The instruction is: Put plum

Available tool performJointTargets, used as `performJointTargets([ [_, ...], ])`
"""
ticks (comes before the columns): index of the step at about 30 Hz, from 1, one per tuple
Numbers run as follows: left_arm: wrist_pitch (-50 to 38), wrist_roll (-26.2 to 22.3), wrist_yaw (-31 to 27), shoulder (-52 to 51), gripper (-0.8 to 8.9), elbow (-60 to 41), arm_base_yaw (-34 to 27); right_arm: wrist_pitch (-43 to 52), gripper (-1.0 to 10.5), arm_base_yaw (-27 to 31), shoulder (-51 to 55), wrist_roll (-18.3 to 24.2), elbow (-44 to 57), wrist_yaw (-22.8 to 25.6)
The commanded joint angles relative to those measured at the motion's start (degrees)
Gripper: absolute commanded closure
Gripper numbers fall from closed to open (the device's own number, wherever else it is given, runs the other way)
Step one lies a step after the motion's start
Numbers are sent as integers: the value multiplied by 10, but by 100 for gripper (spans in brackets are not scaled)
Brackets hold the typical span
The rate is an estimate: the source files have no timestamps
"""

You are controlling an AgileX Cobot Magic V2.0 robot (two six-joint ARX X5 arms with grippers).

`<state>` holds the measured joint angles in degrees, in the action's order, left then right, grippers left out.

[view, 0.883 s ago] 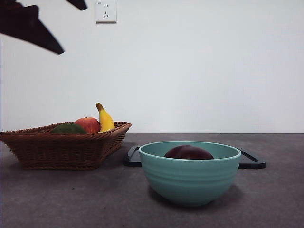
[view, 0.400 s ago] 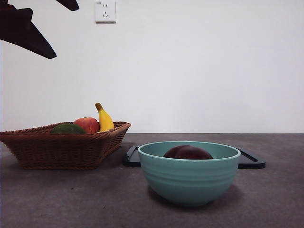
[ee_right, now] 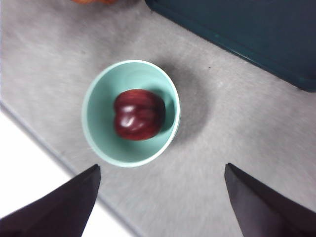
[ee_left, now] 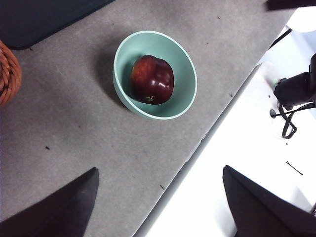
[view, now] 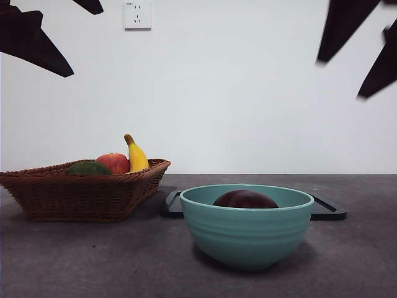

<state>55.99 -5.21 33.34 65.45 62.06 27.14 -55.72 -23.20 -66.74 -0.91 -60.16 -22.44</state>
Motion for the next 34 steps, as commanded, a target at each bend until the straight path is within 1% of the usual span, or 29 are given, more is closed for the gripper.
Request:
performJointTargets([
  [1, -3, -5, 3, 3, 410, 5, 3, 48, 556, -24, -29, -28, 28, 4],
  [3, -3, -5, 3, 3, 410, 5, 3, 96, 556, -36, -45, -40, 54, 9],
  [7, -3, -5, 3, 3, 410, 5, 3, 162, 566, -52, -71, -60, 82, 37],
  [9, -3, -5, 3, 3, 410, 5, 3, 174, 593, -55, -82, -60, 84, 46],
  [13, -3, -5, 3, 3, 410, 5, 3, 190, 610, -61, -107, -60, 84, 48],
  [15, -3, -5, 3, 3, 410, 5, 3, 197, 638, -64, -123, -60, 84, 52],
  [20, -3, -5, 3, 3, 410, 5, 3, 217, 652, -75, -165, -59, 84, 64],
  [23, -3, -5, 3, 3, 410, 5, 3, 235, 713, -78, -183, -60, 84, 64],
  [27, -3, -5, 3, 3, 410, 5, 3, 251, 843, -78, -191, -59, 84, 64],
  [29, -3, -5, 3, 3, 410, 5, 3, 255, 886, -78, -191, -60, 84, 63],
  [34, -5, -5, 3, 3, 410, 5, 3, 254, 902, -78, -191, -60, 84, 59],
])
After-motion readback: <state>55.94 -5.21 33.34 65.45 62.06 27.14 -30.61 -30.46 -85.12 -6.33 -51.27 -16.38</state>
